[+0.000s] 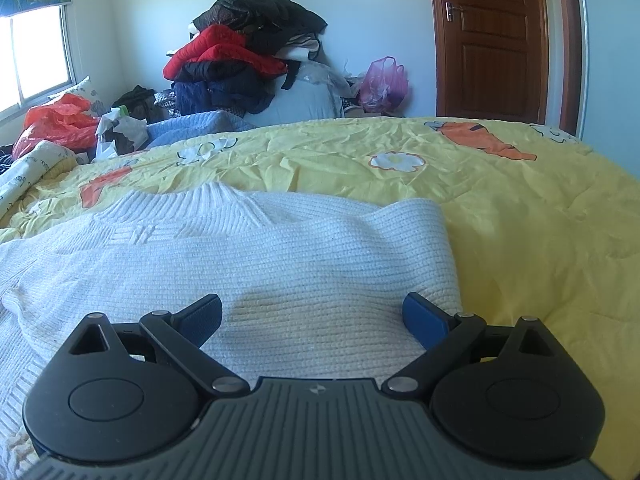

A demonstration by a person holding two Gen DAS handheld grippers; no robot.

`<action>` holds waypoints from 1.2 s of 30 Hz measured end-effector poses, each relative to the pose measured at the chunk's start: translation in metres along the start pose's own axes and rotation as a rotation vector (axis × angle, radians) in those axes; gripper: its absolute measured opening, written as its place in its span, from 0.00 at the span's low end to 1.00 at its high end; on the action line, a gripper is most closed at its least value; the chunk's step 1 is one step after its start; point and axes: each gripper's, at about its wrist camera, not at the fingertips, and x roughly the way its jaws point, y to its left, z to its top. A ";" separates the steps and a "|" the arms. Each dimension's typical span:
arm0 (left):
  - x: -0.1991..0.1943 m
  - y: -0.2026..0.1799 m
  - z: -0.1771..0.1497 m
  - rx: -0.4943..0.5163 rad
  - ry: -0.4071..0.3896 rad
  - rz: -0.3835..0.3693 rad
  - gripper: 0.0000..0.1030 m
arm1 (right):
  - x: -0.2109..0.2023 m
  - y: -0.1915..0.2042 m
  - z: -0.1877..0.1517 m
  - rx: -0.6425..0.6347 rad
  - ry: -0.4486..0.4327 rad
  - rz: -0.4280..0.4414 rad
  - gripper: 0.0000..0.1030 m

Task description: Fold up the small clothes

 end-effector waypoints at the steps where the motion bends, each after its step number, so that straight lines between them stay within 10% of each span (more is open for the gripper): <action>1: 0.007 -0.001 0.003 -0.001 0.013 0.001 0.91 | 0.000 0.000 0.000 0.001 0.000 0.001 0.94; 4: 0.025 -0.014 0.004 0.062 0.040 -0.026 0.69 | 0.000 0.000 0.000 0.001 0.000 0.001 0.94; 6: 0.035 -0.029 0.001 0.126 0.080 0.010 0.09 | 0.000 0.000 0.000 0.001 0.000 0.001 0.94; 11: 0.014 -0.087 -0.023 0.305 -0.005 0.058 0.09 | 0.000 0.000 0.000 0.001 -0.001 0.002 0.94; 16: -0.047 -0.199 -0.096 0.774 -0.214 -0.192 0.09 | 0.000 0.000 0.000 0.002 0.000 0.002 0.94; 19: -0.062 -0.240 -0.173 1.101 -0.074 -0.426 0.12 | 0.000 0.000 0.000 0.002 0.000 0.002 0.94; 22: -0.081 -0.241 -0.246 1.331 -0.007 -0.496 0.13 | 0.000 -0.002 0.000 0.010 -0.002 0.008 0.94; 24: -0.098 -0.224 -0.277 1.410 -0.061 -0.506 0.37 | 0.000 -0.003 -0.001 0.015 -0.003 0.011 0.94; 27: -0.117 -0.190 -0.285 1.382 -0.095 -0.530 0.88 | 0.000 -0.004 -0.001 0.020 -0.004 0.015 0.94; 36: -0.092 -0.104 -0.209 0.880 -0.004 -0.349 0.88 | 0.003 0.012 0.003 -0.067 0.035 -0.048 0.95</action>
